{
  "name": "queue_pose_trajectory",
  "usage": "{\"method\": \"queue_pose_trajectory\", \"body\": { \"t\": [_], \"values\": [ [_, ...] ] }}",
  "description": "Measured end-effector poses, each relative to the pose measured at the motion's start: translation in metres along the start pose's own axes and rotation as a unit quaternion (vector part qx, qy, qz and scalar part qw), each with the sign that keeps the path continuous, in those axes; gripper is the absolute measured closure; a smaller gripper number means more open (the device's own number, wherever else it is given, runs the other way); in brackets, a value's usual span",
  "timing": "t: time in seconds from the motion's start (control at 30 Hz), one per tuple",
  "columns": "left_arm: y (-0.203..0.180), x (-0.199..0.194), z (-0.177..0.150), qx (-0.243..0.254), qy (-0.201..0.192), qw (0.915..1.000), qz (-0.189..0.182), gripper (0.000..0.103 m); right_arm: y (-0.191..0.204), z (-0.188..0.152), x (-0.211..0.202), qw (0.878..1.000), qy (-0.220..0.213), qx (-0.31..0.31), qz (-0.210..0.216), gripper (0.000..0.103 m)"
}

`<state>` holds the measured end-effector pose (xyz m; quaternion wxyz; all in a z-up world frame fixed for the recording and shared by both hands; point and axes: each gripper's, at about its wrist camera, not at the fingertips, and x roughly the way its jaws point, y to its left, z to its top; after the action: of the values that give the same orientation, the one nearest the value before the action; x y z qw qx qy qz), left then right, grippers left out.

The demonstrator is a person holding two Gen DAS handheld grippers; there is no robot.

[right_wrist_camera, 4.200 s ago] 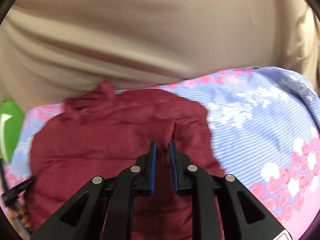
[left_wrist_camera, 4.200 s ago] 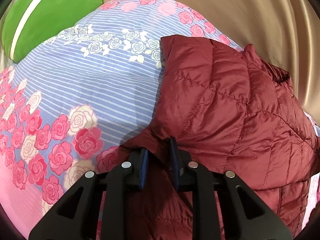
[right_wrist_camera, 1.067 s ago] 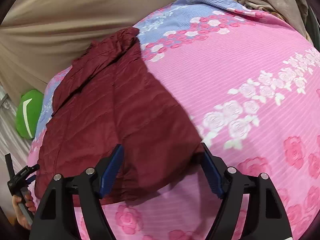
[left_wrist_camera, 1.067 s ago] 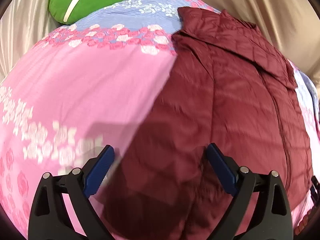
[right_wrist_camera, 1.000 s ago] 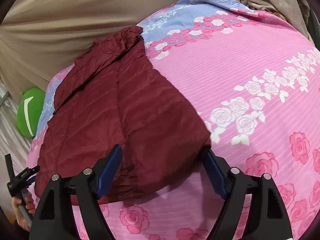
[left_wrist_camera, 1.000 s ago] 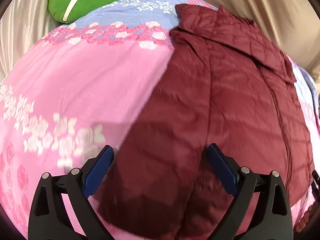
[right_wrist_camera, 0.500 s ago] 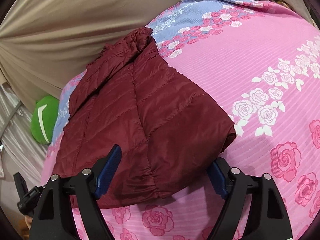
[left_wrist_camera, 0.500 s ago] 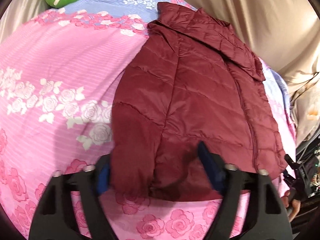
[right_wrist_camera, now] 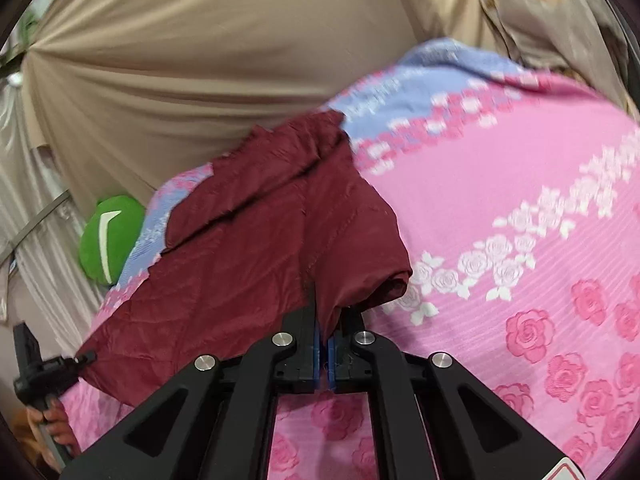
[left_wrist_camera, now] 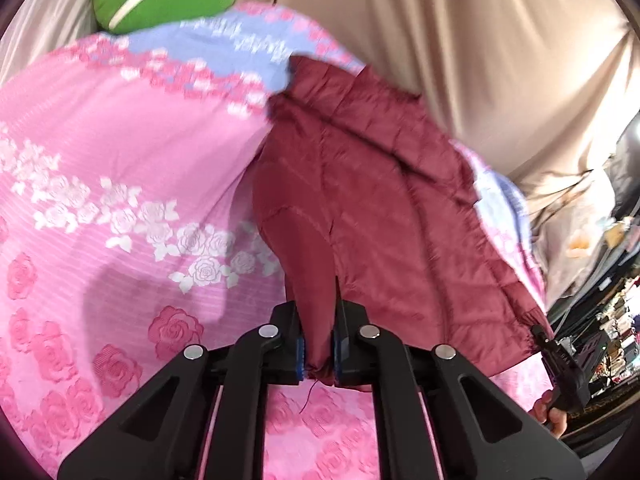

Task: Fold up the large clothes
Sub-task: 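Grasp the folded jacket edge with both grippers and lift it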

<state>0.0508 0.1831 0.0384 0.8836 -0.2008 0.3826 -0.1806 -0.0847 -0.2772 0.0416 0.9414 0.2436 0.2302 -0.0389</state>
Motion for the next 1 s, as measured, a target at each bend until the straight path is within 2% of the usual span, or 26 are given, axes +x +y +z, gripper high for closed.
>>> {"method": "queue_pose_trajectory", "body": {
  "t": [0.07,0.17,0.37,0.53,0.63,0.77,0.87,1.0],
  "values": [
    [-0.005,-0.021,0.000,0.010,-0.021,0.9996,-0.015,0.096,0.011,-0.001,-0.021,0.999,-0.027,-0.028,0.020,0.100],
    [-0.013,-0.064,-0.001,0.033,-0.070,0.9959,-0.046,0.097,0.023,-0.003,-0.066,0.991,-0.081,-0.071,0.074,0.100],
    [-0.025,-0.159,-0.002,0.064,-0.181,0.9780,-0.082,0.097,0.031,-0.001,-0.146,0.971,-0.162,-0.109,0.138,0.100],
    [-0.047,-0.191,0.012,0.097,-0.225,0.9660,-0.084,0.097,0.046,0.017,-0.190,0.952,-0.224,-0.118,0.174,0.101],
    [-0.064,-0.175,0.035,0.120,-0.215,0.9670,-0.067,0.097,0.050,0.041,-0.180,0.951,-0.228,-0.110,0.176,0.101],
    [-0.081,-0.116,0.080,0.137,-0.182,0.9736,-0.014,0.097,0.046,0.083,-0.117,0.966,-0.193,-0.082,0.152,0.101],
    [-0.084,-0.044,0.115,0.134,-0.136,0.9812,0.027,0.097,0.043,0.110,-0.044,0.980,-0.142,-0.058,0.125,0.101],
    [-0.071,0.061,0.143,0.138,-0.074,0.9809,0.115,0.097,0.032,0.132,0.059,0.995,-0.069,-0.026,0.068,0.101]
  ]
}}
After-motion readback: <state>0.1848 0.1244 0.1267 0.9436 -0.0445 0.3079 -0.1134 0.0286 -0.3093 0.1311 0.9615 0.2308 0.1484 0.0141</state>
